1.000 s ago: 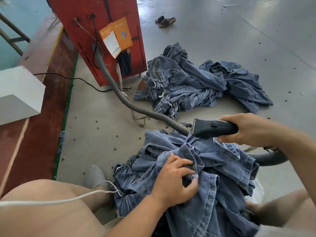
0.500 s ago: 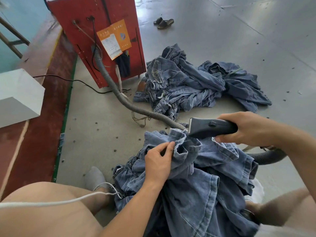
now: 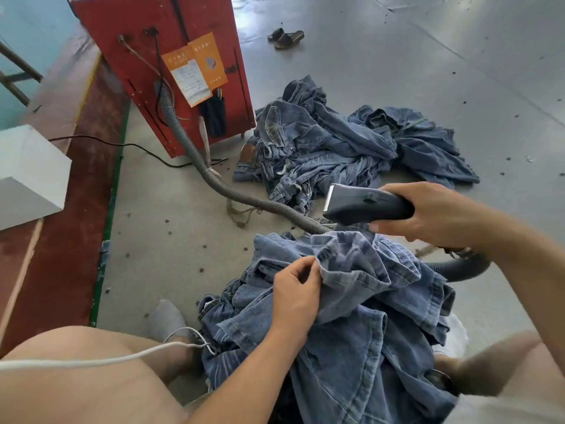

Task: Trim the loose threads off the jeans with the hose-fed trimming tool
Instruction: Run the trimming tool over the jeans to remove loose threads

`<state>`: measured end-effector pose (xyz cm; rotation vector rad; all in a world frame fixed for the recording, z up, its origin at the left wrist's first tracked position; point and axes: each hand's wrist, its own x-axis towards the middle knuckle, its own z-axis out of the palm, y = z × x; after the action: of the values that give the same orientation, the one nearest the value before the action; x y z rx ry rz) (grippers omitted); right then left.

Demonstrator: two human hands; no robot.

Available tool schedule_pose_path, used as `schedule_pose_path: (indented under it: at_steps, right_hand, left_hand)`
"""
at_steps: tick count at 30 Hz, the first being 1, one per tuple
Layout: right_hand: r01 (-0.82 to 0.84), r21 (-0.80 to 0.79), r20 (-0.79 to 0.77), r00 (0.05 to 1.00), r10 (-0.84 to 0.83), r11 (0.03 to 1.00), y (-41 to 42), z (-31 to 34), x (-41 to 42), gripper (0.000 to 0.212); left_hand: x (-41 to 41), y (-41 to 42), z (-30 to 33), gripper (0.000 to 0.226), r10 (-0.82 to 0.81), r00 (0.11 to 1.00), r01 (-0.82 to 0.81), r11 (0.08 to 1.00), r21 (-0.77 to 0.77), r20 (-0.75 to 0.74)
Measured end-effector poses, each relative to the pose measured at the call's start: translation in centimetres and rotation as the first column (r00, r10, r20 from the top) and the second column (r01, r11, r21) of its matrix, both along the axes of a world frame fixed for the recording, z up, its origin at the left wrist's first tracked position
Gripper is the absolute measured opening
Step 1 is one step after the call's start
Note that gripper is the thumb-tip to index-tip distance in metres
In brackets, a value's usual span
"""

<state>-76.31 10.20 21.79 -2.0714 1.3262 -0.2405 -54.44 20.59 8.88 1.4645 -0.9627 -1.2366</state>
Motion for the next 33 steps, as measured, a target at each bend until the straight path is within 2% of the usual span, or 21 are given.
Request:
schedule_pose_path:
  at_steps: [2,4,8,12,14,17,20,23,25,28,31,33]
  right_hand:
    - [-0.061,0.054,-0.017,0.998,0.062,0.997,0.2,0.4,-0.8,0.02]
    - [-0.139,0.09,-0.095,0.985,0.147,0.986,0.9,0.3,-0.5,0.022]
    - [-0.2,0.061,-0.162,0.965,0.207,0.978,1.6,-1.2,1.4,0.021]
    - [-0.028,-0.075,-0.066,0.998,0.023,0.997,0.7,-1.3,1.2,0.022]
    - [0.034,-0.058,-0.007,0.999,-0.034,0.998,0.3,-0.7,0.2,0.02]
    - [-0.034,0.034,-0.036,0.999,0.035,0.999,0.3,0.2,-0.8,0.021]
    - [-0.147,0.096,-0.13,0.979,0.159,0.985,1.3,-0.5,0.4,0.023]
    - [-0.213,0.036,-0.1,0.971,0.216,0.976,1.9,-1.3,1.9,0.026]
    - [-0.141,-0.051,-0.057,0.989,0.138,0.989,1.3,-0.8,1.7,0.026]
    - [0.006,-0.05,0.005,1.0,-0.006,0.999,0.2,0.3,-0.3,0.019]
    - [0.012,0.002,0.004,1.0,-0.012,1.0,0.1,0.5,-1.5,0.018]
    - [-0.008,-0.019,-0.049,0.999,0.007,1.0,0.5,0.2,-1.1,0.02]
  left_hand:
    - [0.4,-0.6,0.0,0.027,0.12,0.992,-0.12,0.993,0.015,-0.026]
    - [0.4,-0.9,0.2,0.024,0.157,0.985,-0.158,0.987,-0.012,-0.065]
    - [-0.2,-0.4,0.1,0.017,-0.002,0.996,-0.003,0.998,-0.063,-0.092]
    - [0.2,-0.7,0.1,0.017,-0.051,0.994,0.042,0.995,-0.09,-0.099]
    - [0.5,-0.9,0.1,0.016,-0.034,0.994,0.027,0.997,-0.071,-0.101]
    - [0.8,-1.2,0.2,0.016,0.009,0.994,-0.013,0.999,-0.033,-0.106]
    - [0.7,-1.1,0.2,0.027,-0.062,0.995,0.057,0.997,-0.056,-0.082]
    - [0.0,-0.5,-0.1,0.046,-0.136,0.99,0.135,0.99,-0.037,-0.028]
    - [-0.2,-0.4,-0.2,0.049,-0.139,0.99,0.138,0.99,-0.037,-0.025]
    - [0.3,-0.9,0.3,0.042,-0.054,0.997,0.051,0.997,-0.054,-0.056]
    - [0.9,-1.8,0.8,0.036,0.076,0.992,-0.08,0.996,-0.038,-0.099]
    - [1.2,-2.5,1.0,0.033,0.16,0.98,-0.164,0.986,-0.03,-0.121]
